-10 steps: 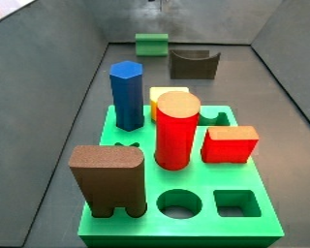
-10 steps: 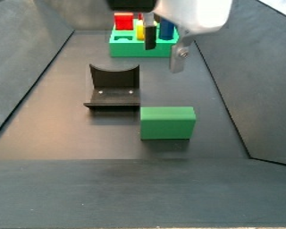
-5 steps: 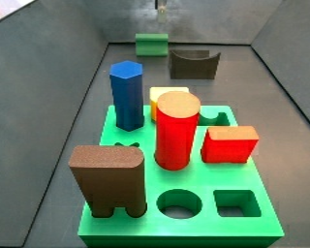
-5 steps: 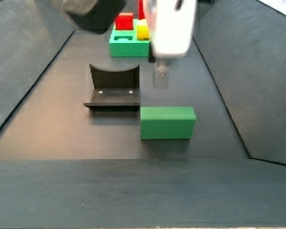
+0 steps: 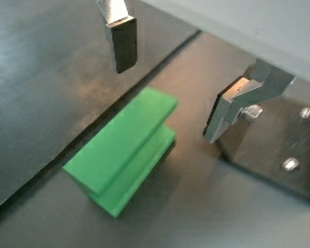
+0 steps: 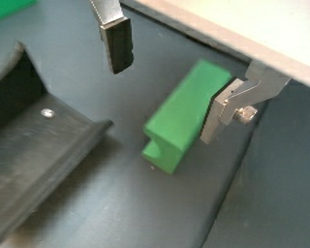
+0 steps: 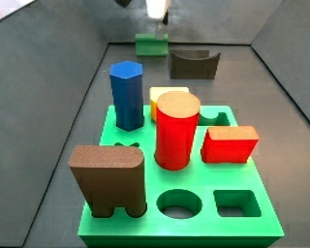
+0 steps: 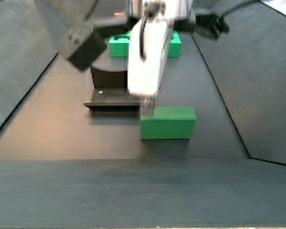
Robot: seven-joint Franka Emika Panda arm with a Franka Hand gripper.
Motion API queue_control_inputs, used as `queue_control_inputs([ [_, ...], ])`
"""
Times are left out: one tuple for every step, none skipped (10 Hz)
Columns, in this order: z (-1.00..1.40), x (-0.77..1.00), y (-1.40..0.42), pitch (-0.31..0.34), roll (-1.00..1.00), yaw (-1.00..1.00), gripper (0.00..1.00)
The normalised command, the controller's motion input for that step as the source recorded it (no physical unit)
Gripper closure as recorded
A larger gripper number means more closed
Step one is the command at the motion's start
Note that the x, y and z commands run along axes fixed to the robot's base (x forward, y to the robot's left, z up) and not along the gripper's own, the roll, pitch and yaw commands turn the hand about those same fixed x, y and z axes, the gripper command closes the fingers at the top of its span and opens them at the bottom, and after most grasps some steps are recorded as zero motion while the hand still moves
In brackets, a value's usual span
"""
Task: Pick up the arch object. Move up. Place the arch object on the fixture. Regrasp the arch object. Rotate the arch object. Move to above the board. Insert the arch object.
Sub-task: Pick up the arch object.
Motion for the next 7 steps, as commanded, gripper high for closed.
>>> queue_control_inputs([
  [-0.58,-0.07,0.09,-0.021,-0.2,-0.07,0.0],
  [-0.65,-0.2,0.02,-0.066,-0.19,0.0,0.0],
  [-0.67,-0.26,0.0,-0.12,-0.18,0.07,0.0],
  [-0.64,-0.31,0.0,-0.167,-0.15,0.16,0.0],
  [-0.49,-0.33,0.07,-0.203,-0.16,0.15,0.0],
  [-0.11,-0.14,0.07,-0.167,-0.09,0.0,0.0],
  [-0.05,0.0,0.09,-0.049,-0.09,0.0,0.0],
])
